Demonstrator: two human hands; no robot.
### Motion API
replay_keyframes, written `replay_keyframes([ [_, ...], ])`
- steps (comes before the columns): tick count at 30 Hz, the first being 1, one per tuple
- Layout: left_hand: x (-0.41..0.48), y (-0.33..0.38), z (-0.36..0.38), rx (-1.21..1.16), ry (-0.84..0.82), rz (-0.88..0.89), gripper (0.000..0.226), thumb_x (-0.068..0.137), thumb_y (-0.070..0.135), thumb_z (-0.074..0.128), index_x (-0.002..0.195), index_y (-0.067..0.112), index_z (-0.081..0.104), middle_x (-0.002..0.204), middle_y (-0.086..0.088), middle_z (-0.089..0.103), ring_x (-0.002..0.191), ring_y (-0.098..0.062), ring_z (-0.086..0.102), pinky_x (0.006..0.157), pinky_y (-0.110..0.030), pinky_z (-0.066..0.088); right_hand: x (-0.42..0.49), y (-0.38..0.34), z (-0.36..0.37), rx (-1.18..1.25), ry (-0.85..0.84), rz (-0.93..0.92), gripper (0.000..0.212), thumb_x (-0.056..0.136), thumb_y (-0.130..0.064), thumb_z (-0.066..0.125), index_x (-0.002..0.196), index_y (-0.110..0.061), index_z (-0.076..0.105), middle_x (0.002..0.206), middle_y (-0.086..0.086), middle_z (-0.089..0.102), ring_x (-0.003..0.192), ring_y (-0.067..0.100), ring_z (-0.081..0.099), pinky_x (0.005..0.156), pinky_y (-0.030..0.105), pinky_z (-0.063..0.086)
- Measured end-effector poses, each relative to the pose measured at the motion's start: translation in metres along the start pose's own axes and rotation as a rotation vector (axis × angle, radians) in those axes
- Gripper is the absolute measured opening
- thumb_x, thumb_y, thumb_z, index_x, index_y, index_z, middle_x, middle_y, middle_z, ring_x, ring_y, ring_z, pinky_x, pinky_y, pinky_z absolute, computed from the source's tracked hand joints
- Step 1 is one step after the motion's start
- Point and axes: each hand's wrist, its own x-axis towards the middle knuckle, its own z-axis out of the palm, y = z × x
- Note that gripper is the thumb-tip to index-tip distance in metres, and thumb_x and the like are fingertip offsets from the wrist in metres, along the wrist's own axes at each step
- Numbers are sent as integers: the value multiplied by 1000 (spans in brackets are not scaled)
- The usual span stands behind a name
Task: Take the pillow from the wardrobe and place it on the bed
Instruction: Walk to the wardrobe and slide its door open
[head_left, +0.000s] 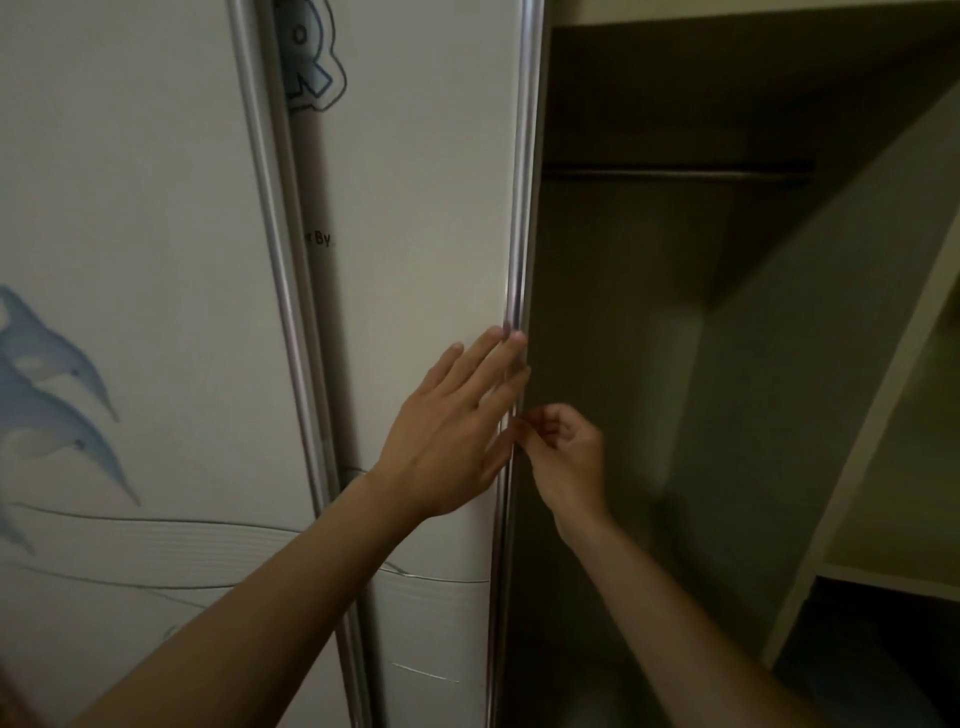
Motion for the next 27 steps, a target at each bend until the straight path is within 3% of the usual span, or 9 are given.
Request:
replay_keyframes([
  [15, -28, -49, -24, 179, -70, -74, 63, 91, 46, 49, 147, 19, 40, 162, -8, 21, 150, -30, 15, 118, -53, 23, 1, 3, 70, 43, -69, 15, 12, 85, -12, 71, 86, -22, 65, 88, -1, 70, 86, 14, 68, 83, 34, 57],
  [20, -35, -60, -25, 196, -103, -129, 66, 91, 45, 50, 151, 21, 33, 164, -6, 15, 151, -28, 10, 120, -51, 18, 0, 7, 87, 21, -94, -8, 12, 89, -13, 67, 89, -24, 66, 89, -5, 71, 86, 9, 68, 81, 27, 55],
  [27, -43, -76, -28, 216, -84, -146, 65, 88, 44, 56, 145, 16, 43, 160, -10, 26, 148, -30, 21, 118, -48, 22, 1, 9, 110, 2, -152, 5, 17, 94, -10, 58, 92, -25, 67, 93, -5, 70, 90, 8, 66, 84, 27, 54],
])
